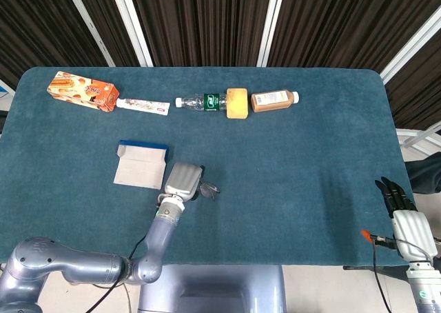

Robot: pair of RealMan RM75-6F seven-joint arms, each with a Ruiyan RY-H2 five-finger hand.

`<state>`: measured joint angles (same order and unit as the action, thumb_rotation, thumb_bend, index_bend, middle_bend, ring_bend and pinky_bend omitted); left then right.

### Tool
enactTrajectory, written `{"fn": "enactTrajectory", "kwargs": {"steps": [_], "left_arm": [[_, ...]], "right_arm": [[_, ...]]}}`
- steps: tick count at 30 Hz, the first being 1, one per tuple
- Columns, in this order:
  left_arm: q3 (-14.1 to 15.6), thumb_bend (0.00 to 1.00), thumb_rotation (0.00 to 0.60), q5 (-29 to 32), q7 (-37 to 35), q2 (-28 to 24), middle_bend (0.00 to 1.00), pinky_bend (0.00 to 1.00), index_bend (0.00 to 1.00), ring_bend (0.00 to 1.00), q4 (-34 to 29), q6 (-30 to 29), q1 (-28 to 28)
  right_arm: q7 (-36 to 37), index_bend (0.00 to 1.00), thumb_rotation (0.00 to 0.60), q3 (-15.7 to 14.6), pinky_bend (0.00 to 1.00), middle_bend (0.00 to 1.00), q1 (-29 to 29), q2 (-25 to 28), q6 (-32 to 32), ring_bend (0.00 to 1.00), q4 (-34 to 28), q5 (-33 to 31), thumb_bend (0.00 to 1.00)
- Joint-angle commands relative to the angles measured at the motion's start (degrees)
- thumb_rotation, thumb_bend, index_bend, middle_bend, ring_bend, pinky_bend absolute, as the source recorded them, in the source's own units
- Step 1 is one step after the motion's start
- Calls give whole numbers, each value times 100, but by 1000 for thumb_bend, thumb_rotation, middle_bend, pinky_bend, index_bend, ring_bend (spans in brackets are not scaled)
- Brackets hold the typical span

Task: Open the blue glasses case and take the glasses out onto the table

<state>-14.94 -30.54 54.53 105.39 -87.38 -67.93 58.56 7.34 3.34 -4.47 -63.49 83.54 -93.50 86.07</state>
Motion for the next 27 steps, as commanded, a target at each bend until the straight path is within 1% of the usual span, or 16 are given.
{"fn": "enactTrajectory", "kwargs": {"steps": [1,3,5,8,9,10,12,14,15,16,17,19,21,22,24,27], "left_arm": [[38,154,600,-140,-118,-125,1000,820,379,771,-158,-80,-88],[62,153,600,-315,-322,-301,984,775,366,727,-421,-175,-231],[112,153,600,-500,-504,-478,937,704,352,671,-676,-270,-373],[256,153,600,-890,-816,-838,805,526,306,536,-1129,-451,-645],[341,153,600,-1111,-1020,-1072,723,432,255,454,-1402,-621,-843],[450,152,600,-1323,-1187,-1271,673,383,217,408,-1616,-690,-991],[605,149,600,-1627,-1479,-1573,529,229,104,274,-1889,-780,-1223],[760,143,600,-1913,-1787,-1852,423,101,55,175,-2108,-864,-1457],[829,136,600,-2033,-1908,-1961,344,38,29,111,-2177,-893,-1548],[947,124,600,-2221,-2076,-2128,263,4,11,55,-2266,-932,-1682],[1034,115,600,-2351,-2171,-2242,211,0,3,31,-2312,-960,-1769],[1292,86,600,-2708,-2345,-2530,68,0,0,0,-2371,-1074,-1996],[1613,58,600,-3140,-2478,-2813,9,0,0,0,-2361,-1273,-2263],[1820,46,600,-3405,-2543,-2972,0,0,0,0,-2299,-1457,-2455],[2101,37,600,-3806,-2666,-3166,0,0,0,0,-2171,-1761,-2755],[2353,37,600,-4222,-2882,-3330,0,0,0,0,-1927,-2234,-3181]], "right_arm": [[0,0,600,0,213,0,4,-1,9,0,7,3,219],[-1,0,600,1,213,0,3,-4,12,0,15,6,219],[-12,0,600,1,213,0,3,-9,17,0,25,12,218],[-34,0,600,0,213,0,5,-15,27,0,35,19,219],[-57,0,600,0,213,0,5,-21,40,0,42,33,220],[-72,0,600,0,213,0,7,-27,51,0,47,42,220],[-109,0,600,4,213,0,9,-41,76,0,65,58,220],[-135,0,600,7,212,0,11,-52,98,0,75,70,219],[-148,0,600,9,212,0,12,-55,107,0,79,75,219],[-174,0,600,10,213,0,14,-61,123,0,88,88,219],[-194,0,600,12,213,0,16,-65,140,0,94,99,219],[-241,0,600,16,213,0,23,-81,185,0,115,127,215],[-296,0,600,33,213,0,35,-110,267,0,145,170,196],[-341,0,600,44,212,0,40,-134,324,0,176,204,185],[-431,0,600,59,212,0,51,-177,421,0,230,266,163],[-550,0,600,65,212,0,63,-241,513,0,292,332,147]]}}
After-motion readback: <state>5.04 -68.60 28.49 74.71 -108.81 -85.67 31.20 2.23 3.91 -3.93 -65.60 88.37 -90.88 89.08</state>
